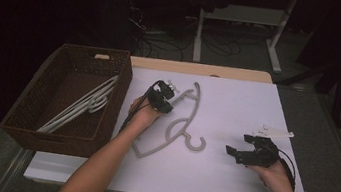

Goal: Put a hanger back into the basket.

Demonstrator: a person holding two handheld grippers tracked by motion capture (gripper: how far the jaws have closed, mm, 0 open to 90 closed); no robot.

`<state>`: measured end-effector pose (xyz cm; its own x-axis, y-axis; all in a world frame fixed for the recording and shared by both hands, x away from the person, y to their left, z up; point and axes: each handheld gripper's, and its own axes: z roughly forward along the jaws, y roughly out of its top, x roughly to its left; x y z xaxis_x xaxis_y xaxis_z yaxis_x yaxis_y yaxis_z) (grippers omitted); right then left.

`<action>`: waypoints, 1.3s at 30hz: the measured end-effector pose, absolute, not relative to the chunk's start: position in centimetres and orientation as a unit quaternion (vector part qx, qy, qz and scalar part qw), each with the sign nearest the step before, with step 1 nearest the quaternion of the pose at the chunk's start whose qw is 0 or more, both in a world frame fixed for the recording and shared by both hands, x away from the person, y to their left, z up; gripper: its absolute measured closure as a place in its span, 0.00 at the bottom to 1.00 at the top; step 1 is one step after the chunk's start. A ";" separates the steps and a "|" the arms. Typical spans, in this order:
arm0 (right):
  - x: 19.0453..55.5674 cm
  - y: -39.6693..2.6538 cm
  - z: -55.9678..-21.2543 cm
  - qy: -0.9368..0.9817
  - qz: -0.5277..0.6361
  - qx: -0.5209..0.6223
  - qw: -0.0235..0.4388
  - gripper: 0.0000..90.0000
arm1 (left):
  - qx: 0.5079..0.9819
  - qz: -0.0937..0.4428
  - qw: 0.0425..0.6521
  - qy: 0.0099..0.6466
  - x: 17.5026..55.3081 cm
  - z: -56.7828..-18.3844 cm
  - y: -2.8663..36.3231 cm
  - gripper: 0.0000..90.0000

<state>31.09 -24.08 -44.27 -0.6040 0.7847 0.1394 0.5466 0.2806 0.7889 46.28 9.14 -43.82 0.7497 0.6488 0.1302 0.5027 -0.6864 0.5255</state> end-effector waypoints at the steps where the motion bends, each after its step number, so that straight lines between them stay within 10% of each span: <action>1: 31.1 -24.1 -44.3 0.788 0.426 0.423 0.139 0.14 | 0.906 0.149 0.240 0.315 46.2 -43.8 9.1 0.84; 17: 31.1 -23.7 -44.2 0.791 0.424 0.419 0.140 0.14 | 0.924 0.102 0.278 0.242 43.4 -43.8 5.8 0.87; 32: 34.9 -20.7 -41.9 0.813 0.403 0.399 0.130 0.15 | 0.878 0.019 0.410 0.247 38.5 -40.0 11.5 0.47; 39: 38.9 -18.1 -41.0 0.815 0.386 0.413 0.128 0.38 | 0.865 0.007 0.442 0.238 35.2 -41.2 14.1 0.30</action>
